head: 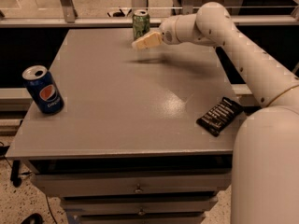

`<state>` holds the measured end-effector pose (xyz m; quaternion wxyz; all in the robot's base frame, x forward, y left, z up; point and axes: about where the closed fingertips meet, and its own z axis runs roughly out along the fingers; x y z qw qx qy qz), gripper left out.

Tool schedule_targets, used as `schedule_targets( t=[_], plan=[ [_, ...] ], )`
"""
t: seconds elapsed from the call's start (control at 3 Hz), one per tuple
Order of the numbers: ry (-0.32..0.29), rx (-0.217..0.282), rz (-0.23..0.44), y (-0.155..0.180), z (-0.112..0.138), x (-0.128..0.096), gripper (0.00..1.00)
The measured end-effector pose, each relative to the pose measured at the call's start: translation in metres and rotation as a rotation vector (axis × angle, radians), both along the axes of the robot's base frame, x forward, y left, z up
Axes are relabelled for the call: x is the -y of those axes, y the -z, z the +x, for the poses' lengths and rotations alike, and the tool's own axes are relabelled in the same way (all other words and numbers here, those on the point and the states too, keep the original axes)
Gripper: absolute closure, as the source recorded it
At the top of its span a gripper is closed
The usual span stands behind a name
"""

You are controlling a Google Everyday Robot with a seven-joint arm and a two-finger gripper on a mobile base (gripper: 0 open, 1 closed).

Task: Move green can near rxbar chocolate

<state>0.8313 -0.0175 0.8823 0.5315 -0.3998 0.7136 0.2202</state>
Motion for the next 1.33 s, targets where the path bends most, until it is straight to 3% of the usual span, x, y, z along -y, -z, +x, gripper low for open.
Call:
schedule_targets(
  t=[0.67,1.33],
  plan=[
    [-0.020,0.050,0.035,-0.020,0.033,-0.030,0.00],
    [-0.028,0.043,0.019,-0.022,0.038,-0.036,0.41]
  ],
)
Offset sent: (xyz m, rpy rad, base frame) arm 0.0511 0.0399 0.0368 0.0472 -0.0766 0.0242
